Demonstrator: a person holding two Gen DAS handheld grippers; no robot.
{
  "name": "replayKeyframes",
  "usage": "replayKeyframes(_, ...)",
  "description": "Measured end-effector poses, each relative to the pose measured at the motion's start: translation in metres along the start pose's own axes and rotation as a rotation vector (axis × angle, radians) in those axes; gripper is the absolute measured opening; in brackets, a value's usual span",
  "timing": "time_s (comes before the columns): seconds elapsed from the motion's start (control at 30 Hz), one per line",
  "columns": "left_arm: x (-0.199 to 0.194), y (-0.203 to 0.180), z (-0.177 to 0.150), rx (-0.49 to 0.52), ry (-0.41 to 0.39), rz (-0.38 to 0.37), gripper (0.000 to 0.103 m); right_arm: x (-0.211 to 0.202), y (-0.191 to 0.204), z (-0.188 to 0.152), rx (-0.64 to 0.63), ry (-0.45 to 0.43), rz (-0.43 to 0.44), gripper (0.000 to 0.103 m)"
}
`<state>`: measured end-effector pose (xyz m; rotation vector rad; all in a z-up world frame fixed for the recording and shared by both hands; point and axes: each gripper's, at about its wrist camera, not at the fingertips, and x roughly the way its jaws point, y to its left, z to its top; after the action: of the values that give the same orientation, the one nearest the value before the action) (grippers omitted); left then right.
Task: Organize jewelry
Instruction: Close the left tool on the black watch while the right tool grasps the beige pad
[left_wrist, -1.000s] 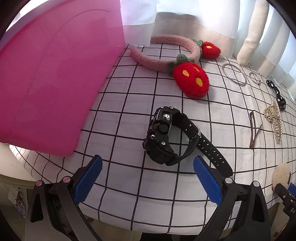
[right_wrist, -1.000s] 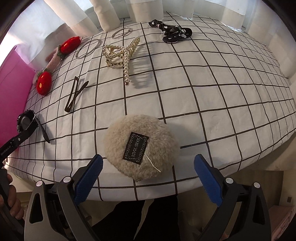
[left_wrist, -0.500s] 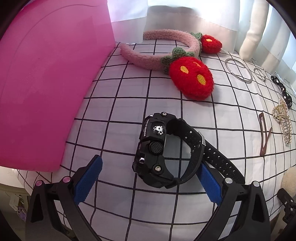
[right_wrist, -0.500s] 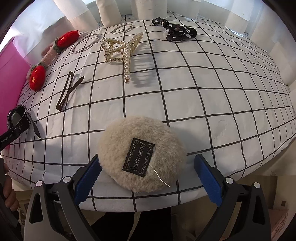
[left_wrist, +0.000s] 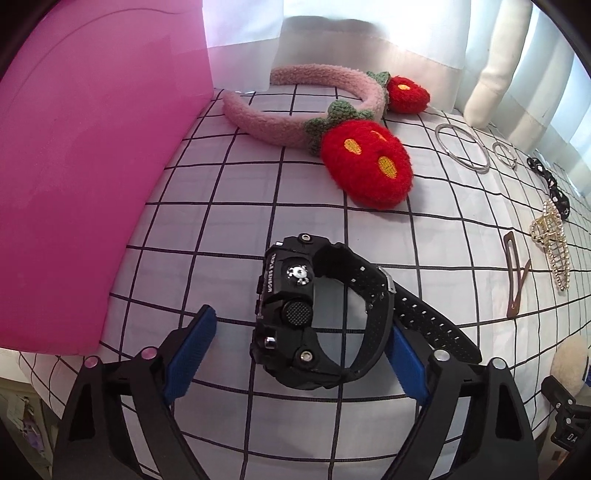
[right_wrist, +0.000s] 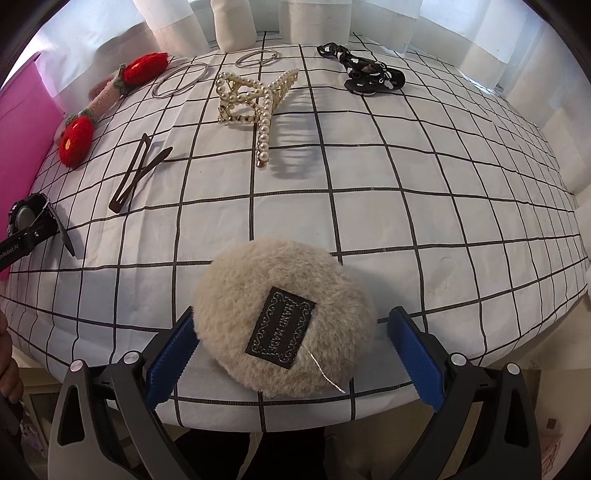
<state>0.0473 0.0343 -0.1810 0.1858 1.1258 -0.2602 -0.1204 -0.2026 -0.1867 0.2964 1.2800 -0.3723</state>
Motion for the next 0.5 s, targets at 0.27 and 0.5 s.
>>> replayKeyframes(0.27, -0.012, -0.011, -0.008, 0.021, -0.012, -0.029, 0.060, -0.008, -0.003, 0.008, -0.017, -0.032, 0.035, 0.066)
replayKeyframes(0.5, -0.013, -0.002, -0.008, -0.024, 0.010, -0.069, 0.057, -0.019, -0.005, 0.009, -0.001, -0.070, 0.101, 0.061)
